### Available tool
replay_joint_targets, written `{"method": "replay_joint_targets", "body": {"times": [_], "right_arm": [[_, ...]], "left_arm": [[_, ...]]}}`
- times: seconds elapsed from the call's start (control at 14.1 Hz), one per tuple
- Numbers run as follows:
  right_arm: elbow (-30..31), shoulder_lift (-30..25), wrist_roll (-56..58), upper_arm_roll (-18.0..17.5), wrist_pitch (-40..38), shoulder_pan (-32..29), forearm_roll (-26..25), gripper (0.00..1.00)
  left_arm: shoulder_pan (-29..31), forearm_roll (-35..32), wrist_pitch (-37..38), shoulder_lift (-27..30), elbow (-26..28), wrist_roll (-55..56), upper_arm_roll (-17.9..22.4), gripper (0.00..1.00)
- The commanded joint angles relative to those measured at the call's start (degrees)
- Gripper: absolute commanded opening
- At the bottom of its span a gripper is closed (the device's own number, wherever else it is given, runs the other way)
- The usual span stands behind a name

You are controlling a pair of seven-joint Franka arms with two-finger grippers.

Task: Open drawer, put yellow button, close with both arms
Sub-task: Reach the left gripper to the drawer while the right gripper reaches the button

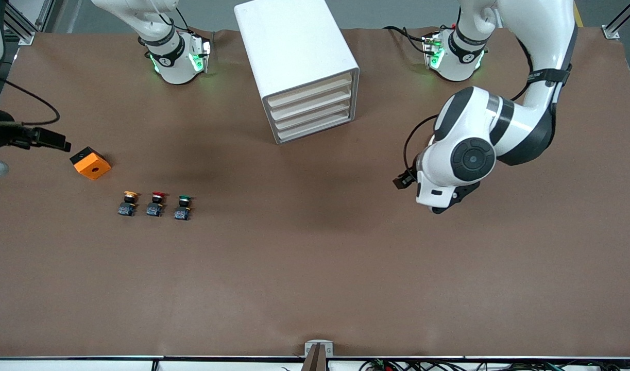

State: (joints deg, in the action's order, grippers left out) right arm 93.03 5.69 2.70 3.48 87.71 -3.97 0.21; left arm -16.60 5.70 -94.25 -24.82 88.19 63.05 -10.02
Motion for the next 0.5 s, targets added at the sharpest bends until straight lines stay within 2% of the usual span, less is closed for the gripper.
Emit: {"method": "replay_joint_targets", "body": {"times": [0.0, 0.21, 0.42], "right_arm": [[-1.54, 2.74, 0.73, -0.5, 1.31, -0.59, 0.14, 1.0], [5.12, 2.58, 0.73, -0.41, 9.29, -0.6, 0.15, 1.0], [14.43, 2.49, 1.43, -0.41, 20.62, -2.43, 0.15, 1.0]], "left_arm": [[-2.2, 2.37, 2.23, -3.12, -4.69, 6.19, -0.09, 1.0], [-4.22, 3.87, 3.1, -4.97, -6.8, 15.49, -0.09, 1.0], [-4.49, 7.56, 3.11, -6.72, -6.9, 23.41, -0.44, 1.0]]}}
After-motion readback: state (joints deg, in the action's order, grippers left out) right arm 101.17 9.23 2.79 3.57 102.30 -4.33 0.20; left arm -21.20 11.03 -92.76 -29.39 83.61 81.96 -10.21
